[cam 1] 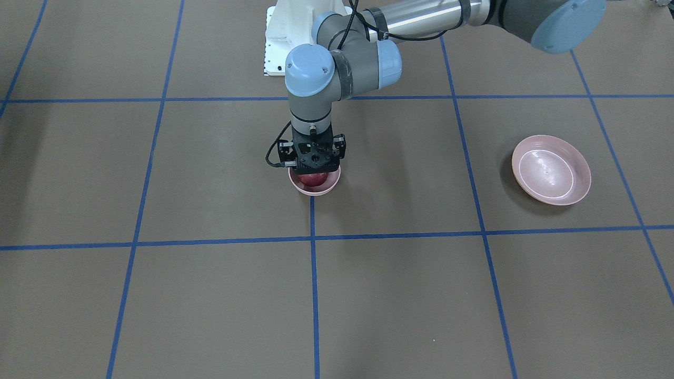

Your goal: Move apple from plate to bowl

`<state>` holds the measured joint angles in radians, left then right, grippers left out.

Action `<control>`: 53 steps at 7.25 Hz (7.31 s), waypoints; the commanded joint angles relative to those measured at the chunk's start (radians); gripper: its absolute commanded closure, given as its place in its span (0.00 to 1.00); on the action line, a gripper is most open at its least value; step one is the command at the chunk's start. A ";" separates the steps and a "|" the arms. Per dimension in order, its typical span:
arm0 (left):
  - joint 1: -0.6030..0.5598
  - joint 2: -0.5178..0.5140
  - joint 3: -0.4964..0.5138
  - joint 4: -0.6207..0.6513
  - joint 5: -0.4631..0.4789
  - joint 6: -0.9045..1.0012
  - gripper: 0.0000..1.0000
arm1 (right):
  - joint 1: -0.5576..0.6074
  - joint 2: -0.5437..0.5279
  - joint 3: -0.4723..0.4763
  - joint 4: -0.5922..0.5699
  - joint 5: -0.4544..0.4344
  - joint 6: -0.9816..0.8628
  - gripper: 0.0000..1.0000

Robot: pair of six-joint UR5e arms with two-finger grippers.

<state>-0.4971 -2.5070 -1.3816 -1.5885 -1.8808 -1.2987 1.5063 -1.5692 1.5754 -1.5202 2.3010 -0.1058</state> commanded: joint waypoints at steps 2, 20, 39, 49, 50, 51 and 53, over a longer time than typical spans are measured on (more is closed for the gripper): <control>-0.003 0.000 -0.019 0.002 0.017 0.002 0.02 | 0.000 0.000 0.000 0.000 0.000 0.002 0.00; -1.181 0.990 -0.251 0.054 -0.431 1.579 0.02 | 0.046 -0.020 0.002 0.000 -0.008 0.049 0.00; -1.173 1.011 -0.286 -0.111 -0.446 1.362 0.02 | 0.098 -0.015 0.015 0.000 0.000 0.052 0.00; -1.173 1.011 -0.286 -0.110 -0.446 1.362 0.02 | 0.097 -0.015 0.014 0.000 0.006 0.052 0.00; -1.173 1.011 -0.286 -0.110 -0.446 1.362 0.02 | 0.098 -0.015 0.014 0.000 0.006 0.052 0.00; -1.173 1.011 -0.286 -0.111 -0.446 1.362 0.02 | 0.098 -0.015 0.014 0.000 0.005 0.052 0.00; -1.173 1.011 -0.286 -0.111 -0.446 1.362 0.02 | 0.097 -0.015 0.012 0.000 0.006 0.052 0.00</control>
<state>-1.6705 -1.4956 -1.6674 -1.6995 -2.3270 0.0629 1.6036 -1.5846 1.5882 -1.5202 2.3068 -0.0537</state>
